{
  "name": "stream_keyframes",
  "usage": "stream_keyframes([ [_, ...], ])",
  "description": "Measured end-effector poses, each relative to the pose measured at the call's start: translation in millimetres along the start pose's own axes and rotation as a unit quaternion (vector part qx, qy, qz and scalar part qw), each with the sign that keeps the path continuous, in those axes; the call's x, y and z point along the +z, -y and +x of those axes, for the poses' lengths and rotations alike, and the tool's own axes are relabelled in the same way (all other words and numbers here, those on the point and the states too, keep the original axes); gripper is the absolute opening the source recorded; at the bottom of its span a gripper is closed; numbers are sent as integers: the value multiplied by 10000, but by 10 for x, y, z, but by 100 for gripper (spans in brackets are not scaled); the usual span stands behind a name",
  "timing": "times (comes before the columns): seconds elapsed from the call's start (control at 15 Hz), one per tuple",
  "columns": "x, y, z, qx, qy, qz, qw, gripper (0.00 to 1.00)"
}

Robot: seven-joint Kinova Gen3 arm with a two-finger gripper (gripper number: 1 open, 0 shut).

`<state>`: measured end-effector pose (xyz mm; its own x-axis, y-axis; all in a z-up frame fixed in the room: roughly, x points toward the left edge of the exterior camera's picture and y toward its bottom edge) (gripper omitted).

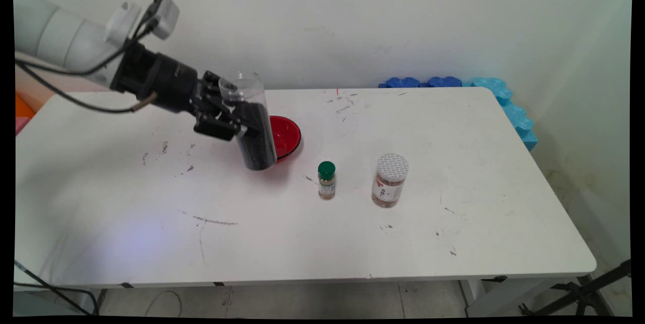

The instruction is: Pour the black seasoning powder in the red bowl

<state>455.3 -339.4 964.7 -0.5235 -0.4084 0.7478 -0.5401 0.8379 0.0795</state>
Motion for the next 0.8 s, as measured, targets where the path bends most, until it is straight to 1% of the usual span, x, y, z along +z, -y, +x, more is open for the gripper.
stream_keyframes([
  [0.33,-160,101,229,-398,-14,60,9992,0],
  [0.6,-236,166,327,-702,1,117,9975,0],
  [0.8,-263,196,368,-938,24,124,9955,0],
])
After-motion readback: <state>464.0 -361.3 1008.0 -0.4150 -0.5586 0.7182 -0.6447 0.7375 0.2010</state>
